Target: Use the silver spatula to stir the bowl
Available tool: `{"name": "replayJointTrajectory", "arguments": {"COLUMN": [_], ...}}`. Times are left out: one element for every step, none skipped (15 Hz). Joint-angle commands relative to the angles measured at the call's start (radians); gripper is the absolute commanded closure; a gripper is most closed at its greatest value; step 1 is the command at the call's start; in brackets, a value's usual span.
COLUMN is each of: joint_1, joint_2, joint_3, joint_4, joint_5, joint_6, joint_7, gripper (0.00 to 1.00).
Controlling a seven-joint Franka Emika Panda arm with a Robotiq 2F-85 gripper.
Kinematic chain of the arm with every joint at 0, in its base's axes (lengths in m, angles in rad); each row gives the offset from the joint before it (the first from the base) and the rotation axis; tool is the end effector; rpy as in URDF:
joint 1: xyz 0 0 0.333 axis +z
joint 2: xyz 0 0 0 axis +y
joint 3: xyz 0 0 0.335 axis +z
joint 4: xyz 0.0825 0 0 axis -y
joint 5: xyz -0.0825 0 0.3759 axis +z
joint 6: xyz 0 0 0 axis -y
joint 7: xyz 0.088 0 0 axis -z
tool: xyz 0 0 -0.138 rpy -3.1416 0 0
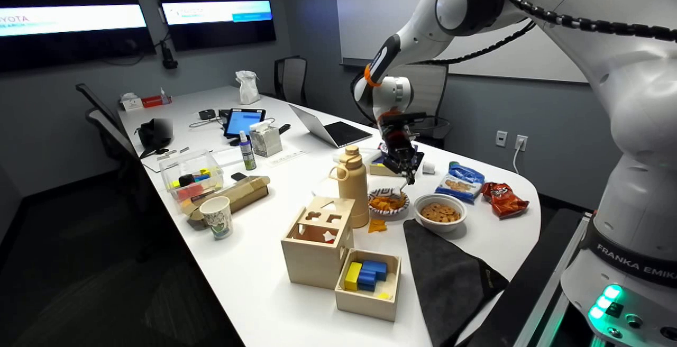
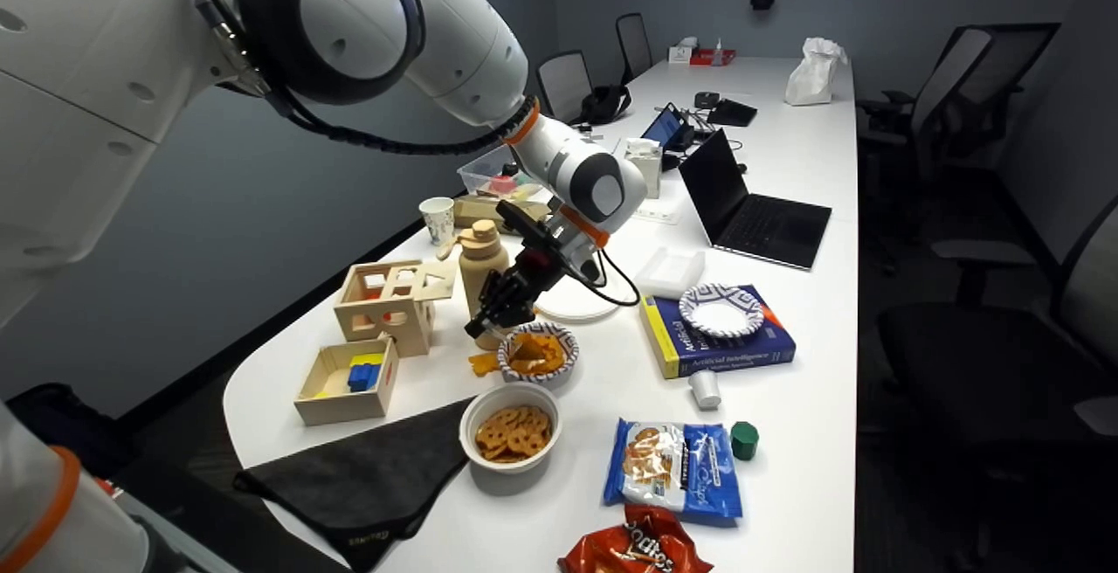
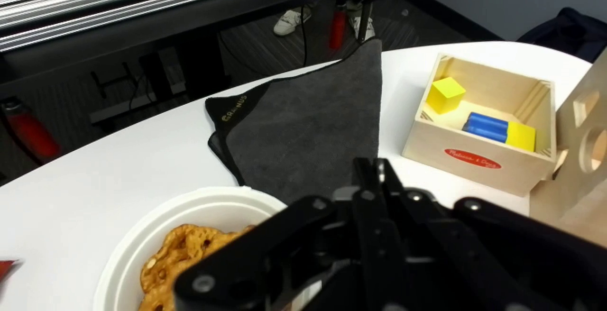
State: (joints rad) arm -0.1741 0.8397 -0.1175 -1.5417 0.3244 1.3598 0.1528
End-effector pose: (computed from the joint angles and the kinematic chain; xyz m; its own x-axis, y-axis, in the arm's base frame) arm 0.5482 -0.1087 0.1365 0.4375 -0.2717 -0.8572 -0.5367 -0.8438 -0.0065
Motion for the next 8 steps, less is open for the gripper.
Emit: {"name": "replayJointTrajectory", "arguments": {"joint_1": [0.001,-0.006,-0.015,-0.026,-0.033,-0.041,-0.049,-0.057], "joint_2": [-0.022,-0.021,-0.020,-0.024,-0.028,-0.039,-0.047,-0.056], "joint_3": [-0.011,-0.011,-0.009,-0.005,-0.004,-0.003,-0.001,0.002], "joint_4": [-0.032,-0.039,-0.049,-0.067,-0.086,-0.114,-0.137,-0.158], "joint_5": [-0.009,-0.005,0.002,0.010,0.013,0.016,0.020,0.023], "joint_6": [0.080,0.101,0.120,0.144,0.175,0.213,0.242,0.268], "joint_7": [-0.002,-0.014,-0.028,-0.051,-0.069,-0.097,-0.125,-0.151], "gripper": [0.99,0.99,0.99,0.99,0.99,0.99,0.99,0.99]}}
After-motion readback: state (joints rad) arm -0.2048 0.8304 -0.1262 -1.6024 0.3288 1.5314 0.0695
